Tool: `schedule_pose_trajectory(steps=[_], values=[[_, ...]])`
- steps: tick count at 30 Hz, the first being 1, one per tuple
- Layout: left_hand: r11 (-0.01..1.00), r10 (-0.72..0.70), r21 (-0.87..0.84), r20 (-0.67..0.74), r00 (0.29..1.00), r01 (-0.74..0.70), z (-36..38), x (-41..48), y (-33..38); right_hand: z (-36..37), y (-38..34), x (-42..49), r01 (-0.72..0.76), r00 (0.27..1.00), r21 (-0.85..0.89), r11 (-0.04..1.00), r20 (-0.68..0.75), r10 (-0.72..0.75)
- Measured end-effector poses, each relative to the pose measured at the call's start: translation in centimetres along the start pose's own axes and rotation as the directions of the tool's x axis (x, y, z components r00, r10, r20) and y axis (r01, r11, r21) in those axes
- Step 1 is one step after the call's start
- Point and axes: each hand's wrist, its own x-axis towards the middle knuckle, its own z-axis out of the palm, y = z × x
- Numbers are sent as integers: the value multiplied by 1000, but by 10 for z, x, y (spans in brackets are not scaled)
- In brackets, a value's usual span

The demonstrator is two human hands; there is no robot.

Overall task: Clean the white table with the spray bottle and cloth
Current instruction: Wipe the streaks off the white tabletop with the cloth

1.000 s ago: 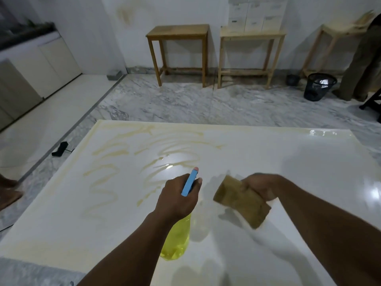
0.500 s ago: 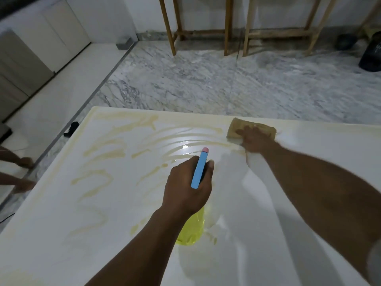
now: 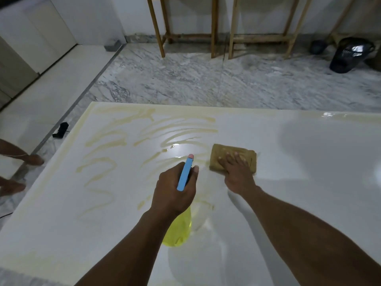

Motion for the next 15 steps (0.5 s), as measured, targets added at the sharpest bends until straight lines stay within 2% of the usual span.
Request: schedule_pose_trajectory(steps=[4, 11, 15], values=[[999, 51, -12, 10, 999, -51, -27, -65, -13, 33, -41, -95, -25, 997, 5, 1000, 68, 25], [1000, 15, -18, 39, 999, -14, -75, -173, -52, 87, -111, -242, 20, 999, 114, 993, -39, -16], [1000, 2, -21, 47, 999, -1, -96, -197, -60, 97, -129, -284, 22, 999, 174, 985, 42, -30]])
